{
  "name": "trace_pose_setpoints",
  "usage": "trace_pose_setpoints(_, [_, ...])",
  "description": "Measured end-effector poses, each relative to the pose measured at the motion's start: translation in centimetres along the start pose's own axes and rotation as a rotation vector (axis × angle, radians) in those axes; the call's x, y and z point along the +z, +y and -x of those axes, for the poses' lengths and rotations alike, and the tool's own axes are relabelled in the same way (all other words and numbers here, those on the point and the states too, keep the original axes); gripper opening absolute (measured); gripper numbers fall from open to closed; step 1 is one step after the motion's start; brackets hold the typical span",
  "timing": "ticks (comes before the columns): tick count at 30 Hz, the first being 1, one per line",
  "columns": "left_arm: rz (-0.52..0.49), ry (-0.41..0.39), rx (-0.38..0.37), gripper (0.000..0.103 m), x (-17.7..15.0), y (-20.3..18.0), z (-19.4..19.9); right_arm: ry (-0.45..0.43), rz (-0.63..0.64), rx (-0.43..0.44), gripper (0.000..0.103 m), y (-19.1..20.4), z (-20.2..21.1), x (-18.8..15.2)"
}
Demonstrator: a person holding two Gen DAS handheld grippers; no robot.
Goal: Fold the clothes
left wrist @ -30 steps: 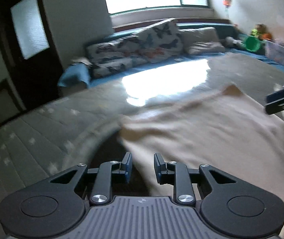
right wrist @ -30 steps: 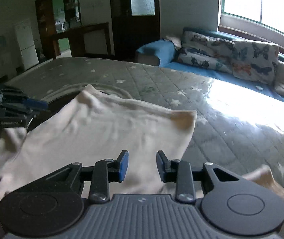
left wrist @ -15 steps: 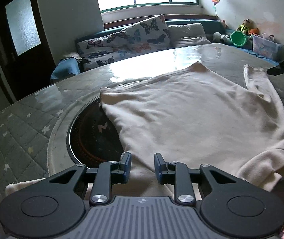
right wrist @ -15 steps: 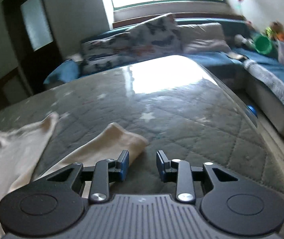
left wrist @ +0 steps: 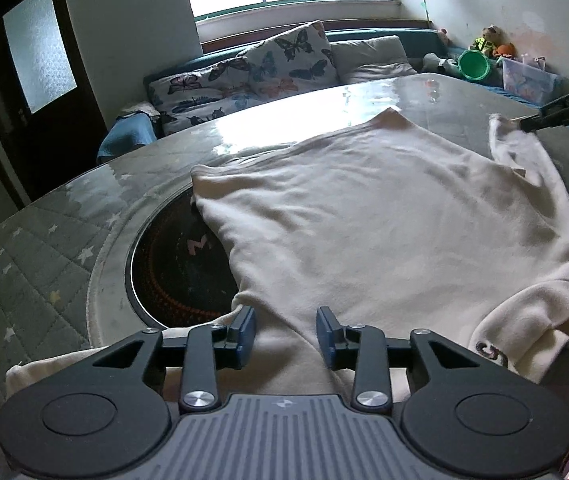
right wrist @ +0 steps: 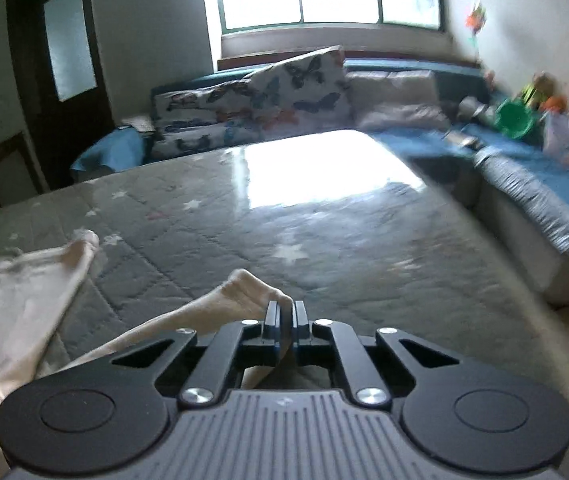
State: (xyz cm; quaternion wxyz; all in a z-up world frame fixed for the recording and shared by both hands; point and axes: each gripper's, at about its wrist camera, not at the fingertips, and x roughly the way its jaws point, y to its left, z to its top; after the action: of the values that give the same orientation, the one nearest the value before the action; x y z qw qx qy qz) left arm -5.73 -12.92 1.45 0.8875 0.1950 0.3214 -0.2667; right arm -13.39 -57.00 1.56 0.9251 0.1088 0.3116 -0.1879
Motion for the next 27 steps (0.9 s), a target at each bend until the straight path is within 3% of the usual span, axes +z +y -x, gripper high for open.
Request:
trace_pose_setpoints(5, [-0.008, -0.009, -0.003, 0.040, -0.3, 0.0, 0.0, -0.019, 0.045, -0.125, 0.005, -1.5, 3.8, -1.5])
trace_pose_setpoints(7, [-0.011, -0.013, -0.004, 0.040, -0.3, 0.0, -0.1, 0.014, 0.065, -0.160, 0.012, -1.7, 4.1, -2.4])
trace_pose_setpoints(12, [-0.012, -0.014, -0.007, 0.040, -0.3, 0.1, -0.1, 0.004, 0.043, -0.199, 0.015, -2.2, 4.4, -3.4])
trace_pose_setpoints(14, [-0.014, -0.013, -0.005, 0.043, -0.3, 0.1, 0.0, -0.032, 0.081, -0.162, 0.015, -1.1, 5.5, -3.1])
trace_pose_setpoints(17, [-0.016, -0.014, 0.000, 0.044, -0.3, 0.1, 0.1, -0.061, 0.222, -0.040, 0.015, 2.7, 6.5, -3.2])
trace_pose_setpoints(23, [-0.001, -0.022, 0.003, 0.044, -0.6, 0.3, 0.6, -0.003, 0.340, 0.194, 0.015, 9.2, 4.4, -4.1])
trace_pose_setpoints(27, [0.009, -0.027, 0.004, 0.047, -0.8, 0.4, 1.1, 0.035, 0.337, 0.207, 0.018, 10.3, 2.0, -4.3])
